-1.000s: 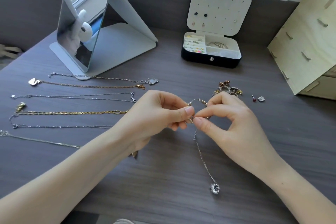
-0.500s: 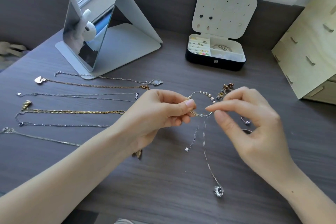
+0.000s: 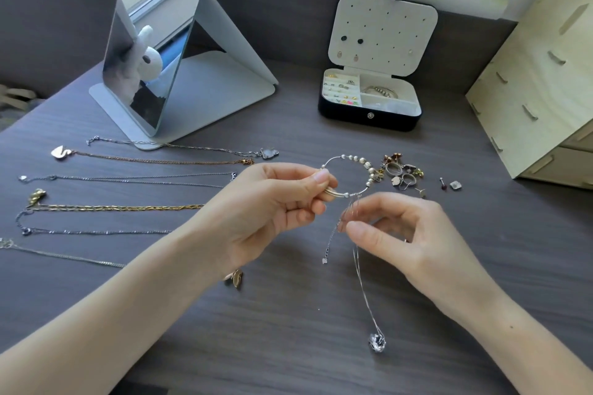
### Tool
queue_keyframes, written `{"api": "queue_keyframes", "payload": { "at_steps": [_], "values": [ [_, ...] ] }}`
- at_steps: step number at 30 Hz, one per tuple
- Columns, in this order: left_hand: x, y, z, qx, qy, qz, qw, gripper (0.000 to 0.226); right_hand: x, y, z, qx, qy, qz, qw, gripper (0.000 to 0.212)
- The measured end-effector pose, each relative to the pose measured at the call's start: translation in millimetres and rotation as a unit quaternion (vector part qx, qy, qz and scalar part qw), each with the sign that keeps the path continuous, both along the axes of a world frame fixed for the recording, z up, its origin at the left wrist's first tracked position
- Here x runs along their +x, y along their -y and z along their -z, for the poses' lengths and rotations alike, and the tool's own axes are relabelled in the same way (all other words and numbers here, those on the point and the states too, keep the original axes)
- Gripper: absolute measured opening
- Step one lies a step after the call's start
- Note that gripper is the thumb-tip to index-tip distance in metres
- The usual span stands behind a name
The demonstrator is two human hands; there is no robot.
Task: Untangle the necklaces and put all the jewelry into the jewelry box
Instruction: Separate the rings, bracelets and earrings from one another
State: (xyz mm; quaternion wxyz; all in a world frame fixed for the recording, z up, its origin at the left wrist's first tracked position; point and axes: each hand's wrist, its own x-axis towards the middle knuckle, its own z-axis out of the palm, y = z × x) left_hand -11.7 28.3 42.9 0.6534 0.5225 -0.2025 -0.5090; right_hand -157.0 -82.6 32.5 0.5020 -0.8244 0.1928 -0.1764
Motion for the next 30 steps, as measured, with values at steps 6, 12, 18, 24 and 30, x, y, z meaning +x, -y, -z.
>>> {"api": "queue_keyframes", "payload": {
  "at_steps": [6, 12, 18, 24, 30],
  "values": [
    [0.7, 0.9, 0.1, -0.002, -0.016, 0.007, 1.000, 0.012, -1.3, -0.1, 4.3, -0.205, 0.093, 0.072, 0.972, 0.016],
    [-1.5, 2.3, 3.4, 0.007, -0.006, 0.011, 1.000, 0.012, -3.8, 10.5, -5.4, -0.375, 0.193, 0.096, 0.902, 0.019],
    [-4.0, 3.5, 2.0, -0.021, 0.011, -0.019, 1.000, 0.013, -9.1, 4.5, -6.0, -0.326, 0.164, 0.117, 0.924, 0.022],
    [-7.2, 4.6, 0.9, -0.022, 0.020, -0.024, 0.999, 0.015, -3.4, -22.4, 14.9, -0.300, 0.082, 0.159, 0.937, 0.024],
    [-10.0, 3.9, 0.1, -0.026, 0.000, -0.024, 0.999, 0.013, -4.8, -28.5, 18.4, -0.396, 0.020, 0.213, 0.893, 0.030]
  ]
}}
